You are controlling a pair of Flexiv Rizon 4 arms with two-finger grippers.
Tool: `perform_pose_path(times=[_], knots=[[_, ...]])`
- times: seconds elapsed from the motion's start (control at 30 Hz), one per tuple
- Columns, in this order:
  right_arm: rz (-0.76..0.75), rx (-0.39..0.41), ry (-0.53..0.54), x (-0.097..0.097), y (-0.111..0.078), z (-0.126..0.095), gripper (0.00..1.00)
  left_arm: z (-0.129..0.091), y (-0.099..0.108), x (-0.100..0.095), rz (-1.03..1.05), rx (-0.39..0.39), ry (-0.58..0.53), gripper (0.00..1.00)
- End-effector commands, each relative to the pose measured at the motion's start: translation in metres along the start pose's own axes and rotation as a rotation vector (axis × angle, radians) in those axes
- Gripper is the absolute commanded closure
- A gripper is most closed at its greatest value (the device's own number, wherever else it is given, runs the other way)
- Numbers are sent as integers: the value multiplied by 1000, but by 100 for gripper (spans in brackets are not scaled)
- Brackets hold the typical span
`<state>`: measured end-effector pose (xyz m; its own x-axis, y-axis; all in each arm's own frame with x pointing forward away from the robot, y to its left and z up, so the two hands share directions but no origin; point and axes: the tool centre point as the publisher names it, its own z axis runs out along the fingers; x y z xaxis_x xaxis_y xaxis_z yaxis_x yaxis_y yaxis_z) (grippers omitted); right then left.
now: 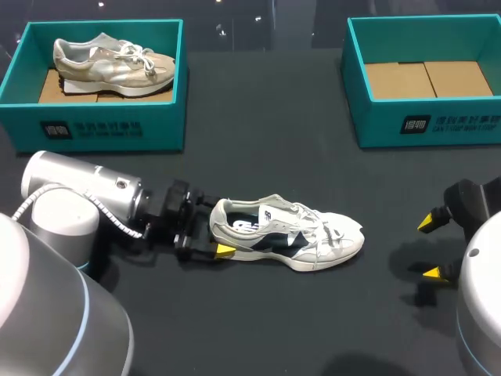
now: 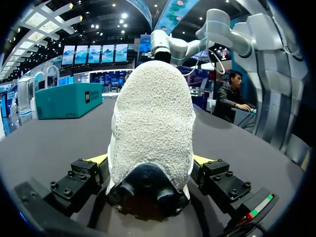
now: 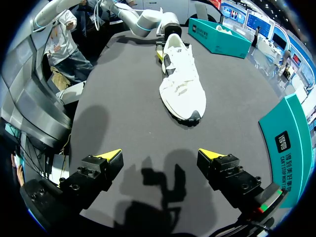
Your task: Take the shoe out of the shoebox, open the shoe tongue, remove and reinsert the insole, then place the shoe into the shoebox
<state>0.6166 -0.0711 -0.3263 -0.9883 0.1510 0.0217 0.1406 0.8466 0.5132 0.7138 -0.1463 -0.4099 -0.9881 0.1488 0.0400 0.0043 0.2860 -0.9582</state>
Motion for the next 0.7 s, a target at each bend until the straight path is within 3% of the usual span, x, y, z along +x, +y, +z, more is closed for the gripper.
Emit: perform_pose_path(times=[0.03, 0.33, 0.4, 0.43, 0.5, 0.57, 0.7], knots=[[-1, 1, -3, 2, 0, -1, 0, 9, 1, -2, -2, -4, -4, 0], [-1, 1, -3, 2, 0, -1, 0, 16, 3, -5, -12, -1, -8, 0], [-1, 1, -3, 2, 0, -1, 0, 17, 3, -6, -13, 1, -9, 20], [-1, 1, -3, 2, 0, -1, 0, 18, 3, -6, -13, 3, -9, 51], [-1, 1, -3, 2, 0, -1, 0, 19, 2, -6, -12, 5, -8, 60], [-1, 1, -3, 2, 0, -1, 0, 20, 1, -6, -10, 8, -10, 100], [-1, 1, -3, 2, 0, -1, 0, 21, 0, -4, -7, 13, -15, 100]])
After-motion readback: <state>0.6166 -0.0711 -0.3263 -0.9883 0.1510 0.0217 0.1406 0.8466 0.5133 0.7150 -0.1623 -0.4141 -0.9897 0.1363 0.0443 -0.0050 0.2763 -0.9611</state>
